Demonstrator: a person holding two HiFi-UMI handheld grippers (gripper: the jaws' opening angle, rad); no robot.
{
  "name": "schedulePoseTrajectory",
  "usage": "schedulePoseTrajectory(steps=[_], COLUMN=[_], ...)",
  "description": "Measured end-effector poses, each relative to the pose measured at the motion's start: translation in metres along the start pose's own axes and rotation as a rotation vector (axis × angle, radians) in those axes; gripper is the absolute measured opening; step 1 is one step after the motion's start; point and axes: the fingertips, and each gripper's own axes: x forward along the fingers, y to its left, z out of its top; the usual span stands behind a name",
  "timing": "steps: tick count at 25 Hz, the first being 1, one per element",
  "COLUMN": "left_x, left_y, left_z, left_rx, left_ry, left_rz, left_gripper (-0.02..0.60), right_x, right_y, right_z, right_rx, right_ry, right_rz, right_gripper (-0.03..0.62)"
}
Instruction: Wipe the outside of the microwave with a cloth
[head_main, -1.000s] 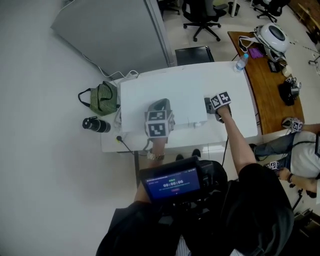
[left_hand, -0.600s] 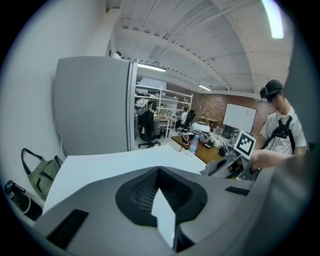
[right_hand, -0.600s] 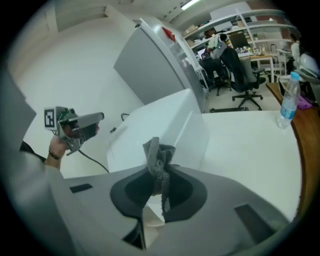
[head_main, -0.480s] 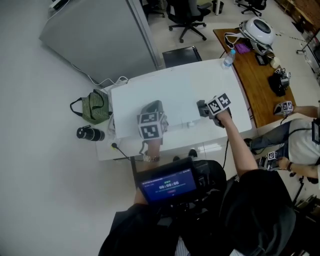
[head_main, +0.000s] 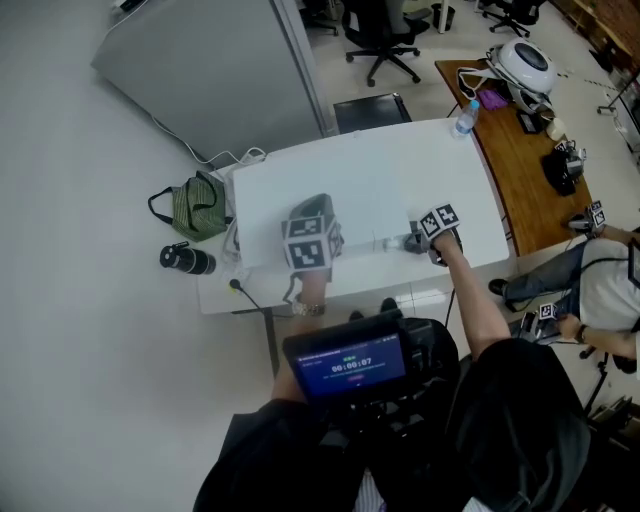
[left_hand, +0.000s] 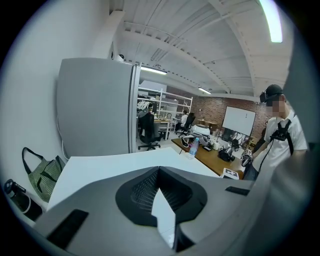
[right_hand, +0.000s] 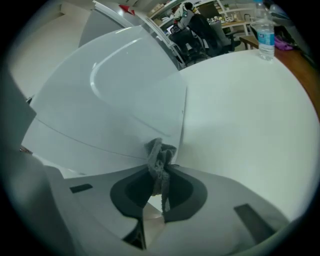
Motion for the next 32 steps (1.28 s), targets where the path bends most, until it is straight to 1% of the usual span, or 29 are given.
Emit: schedulePoseTrajectory(steps=[1, 3, 5, 6, 7, 8, 9, 10, 11, 12, 13, 14, 16, 19, 22, 25, 27, 29, 32], left_x=[-0.002, -0.008, -0.016, -0.020, -0.024, -0.028, -0.034, -0.040, -0.048, -0.056, -0.064, -0.072, -0.089, -0.114, -0.135, -0.143, -0.141, -0.131, -0.108], left_y=[0.002, 0.009, 0.021, 0.028, 0.037, 0.046, 0.055, 0.064, 0.072, 0.081, 0.090, 0.098, 0.114, 0.137, 0.161, 0.169, 0.167, 0.164, 0.149], left_z=[0.000, 0.004, 0.002, -0.002, -0.006, -0.010, -0.013, -0.016, -0.017, -0.020, -0.023, -0.027, -0.034, -0.049, -0.069, -0.082, -0.081, -0.075, -0.064], left_rx=[-0.003, -0.009, -0.017, -0.022, -0.028, -0.035, -0.043, -0.055, -0.069, -0.086, -0.102, -0.117, -0.146, -0.193, -0.237, -0.266, -0.265, -0.256, -0.236], left_ry=[-0.002, -0.016, -0.019, -0.016, -0.015, -0.014, -0.013, -0.014, -0.016, -0.018, -0.020, -0.021, -0.026, -0.036, -0.031, -0.018, -0.017, -0.021, -0.027], left_rz=[0.003, 0.016, 0.037, 0.051, 0.068, 0.087, 0.107, 0.127, 0.147, 0.168, 0.190, 0.211, 0.250, 0.310, 0.368, 0.382, 0.374, 0.352, 0.288], left_gripper=[-0.003, -0.003, -0.003, -0.003, -0.003, -0.003, -0.003, -0.003, -0.003, -0.003, -0.003, -0.003, -0.003, -0.003, -0.003, -0.003, -0.003, -0.003, -0.003], right_x=[-0.011, -0.052, -0.105, -0.131, -0.153, -0.170, -0.178, -0.177, -0.165, -0.144, -0.116, -0.086, -0.029, 0.046, 0.101, 0.118, 0.108, 0.087, 0.043], right_y=[-0.001, 0.003, 0.022, 0.039, 0.063, 0.095, 0.133, 0.175, 0.218, 0.257, 0.291, 0.319, 0.358, 0.392, 0.403, 0.386, 0.369, 0.343, 0.284], right_z=[0.009, 0.044, 0.094, 0.122, 0.151, 0.181, 0.211, 0.236, 0.256, 0.271, 0.280, 0.287, 0.295, 0.295, 0.290, 0.283, 0.284, 0.289, 0.291], right_rx=[0.007, 0.002, -0.041, -0.068, -0.097, -0.132, -0.178, -0.232, -0.290, -0.341, -0.376, -0.391, -0.385, -0.370, -0.369, -0.376, -0.386, -0.396, -0.348], right_ry=[-0.025, -0.125, -0.240, -0.293, -0.344, -0.393, -0.430, -0.447, -0.437, -0.402, -0.354, -0.305, -0.222, -0.117, -0.020, 0.033, 0.034, 0.015, -0.042], right_rz=[-0.015, -0.061, -0.116, -0.135, -0.133, -0.105, -0.055, 0.009, 0.077, 0.136, 0.177, 0.199, 0.208, 0.197, 0.141, 0.067, 0.033, -0.008, -0.062], right_gripper=[0.041, 0.041, 0.041, 0.041, 0.041, 0.041, 0.041, 0.041, 0.041, 0.041, 0.041, 0.041, 0.041, 0.041, 0.041, 0.043, 0.043, 0.044, 0.044])
